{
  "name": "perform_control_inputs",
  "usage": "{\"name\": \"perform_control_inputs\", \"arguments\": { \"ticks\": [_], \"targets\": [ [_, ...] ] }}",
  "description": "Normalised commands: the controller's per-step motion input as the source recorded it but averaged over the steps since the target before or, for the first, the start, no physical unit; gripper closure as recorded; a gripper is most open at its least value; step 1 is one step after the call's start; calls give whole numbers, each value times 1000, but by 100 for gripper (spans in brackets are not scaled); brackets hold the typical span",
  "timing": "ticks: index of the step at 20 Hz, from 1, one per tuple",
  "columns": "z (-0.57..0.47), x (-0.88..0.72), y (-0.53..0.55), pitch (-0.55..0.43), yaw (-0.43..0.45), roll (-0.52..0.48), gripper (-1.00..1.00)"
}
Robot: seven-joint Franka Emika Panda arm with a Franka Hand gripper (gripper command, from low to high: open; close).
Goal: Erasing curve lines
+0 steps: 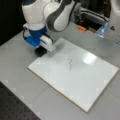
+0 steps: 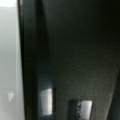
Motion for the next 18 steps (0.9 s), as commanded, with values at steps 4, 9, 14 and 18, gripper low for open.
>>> {"name": "perform_control_inputs", "arguments": {
  "ticks": [4,9,14,18],
  "targets": [
    [-66,-26,10,-96,-108,59,-100],
    [-79,-59,-17,-105,-125,45,-100],
    [-124,-69,-23,-112,-142,15,-100],
    [-95,-90,2,-85,-158,-31,-100]
  ]
}}
